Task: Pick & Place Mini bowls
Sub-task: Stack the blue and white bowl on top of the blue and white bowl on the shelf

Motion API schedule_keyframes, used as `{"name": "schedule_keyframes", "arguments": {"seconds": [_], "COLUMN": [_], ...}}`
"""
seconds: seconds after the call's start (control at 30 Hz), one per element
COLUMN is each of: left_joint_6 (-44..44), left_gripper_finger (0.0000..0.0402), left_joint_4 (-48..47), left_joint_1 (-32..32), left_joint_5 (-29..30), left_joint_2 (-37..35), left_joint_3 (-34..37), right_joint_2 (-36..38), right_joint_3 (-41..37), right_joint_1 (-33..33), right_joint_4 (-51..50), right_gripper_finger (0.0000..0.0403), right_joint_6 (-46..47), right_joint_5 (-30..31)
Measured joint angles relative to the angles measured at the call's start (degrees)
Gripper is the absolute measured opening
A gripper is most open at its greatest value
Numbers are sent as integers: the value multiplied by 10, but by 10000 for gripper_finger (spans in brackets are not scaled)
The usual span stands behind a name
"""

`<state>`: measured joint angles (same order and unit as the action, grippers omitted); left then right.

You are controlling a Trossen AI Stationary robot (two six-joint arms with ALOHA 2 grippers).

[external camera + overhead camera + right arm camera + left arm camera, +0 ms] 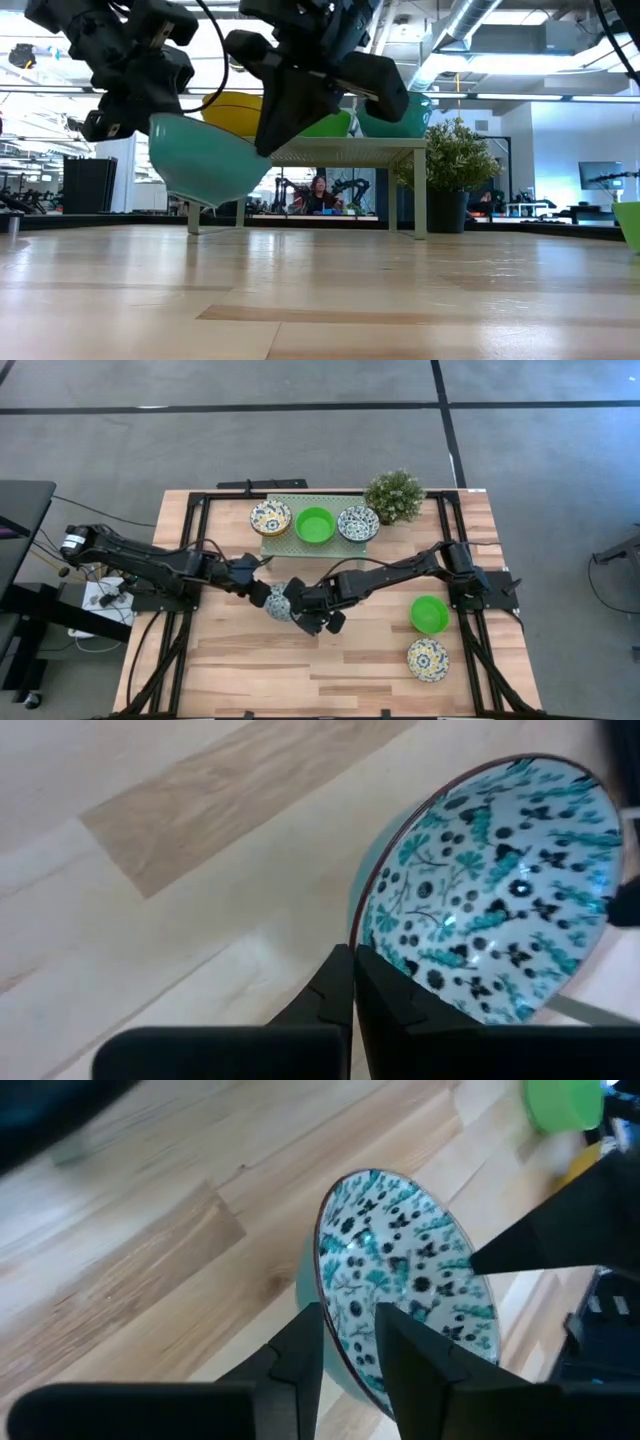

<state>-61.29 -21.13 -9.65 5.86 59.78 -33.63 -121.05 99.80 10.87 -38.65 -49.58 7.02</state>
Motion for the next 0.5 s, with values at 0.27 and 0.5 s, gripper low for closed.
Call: {"name": "schedule_keyframes", "arguments": {"seconds": [0.27,0.5], "left_joint_6": [0,0], "left_gripper_finger": [94,94], "left_joint_4": [11,20], "left_joint_1": [0,-1], "left_joint_5": [-2,0], "left_joint_2": [12,12], "left_joint_3": [7,15], "right_joint_2": [-1,-1], "right_joint_3": [-9,-9], "right_joint_1": [-1,-1], "right_joint_4": [8,-1], "right_gripper_finger": [1,1], "right_joint_6": [23,37], "right_joint_5": [-14,-29]}}
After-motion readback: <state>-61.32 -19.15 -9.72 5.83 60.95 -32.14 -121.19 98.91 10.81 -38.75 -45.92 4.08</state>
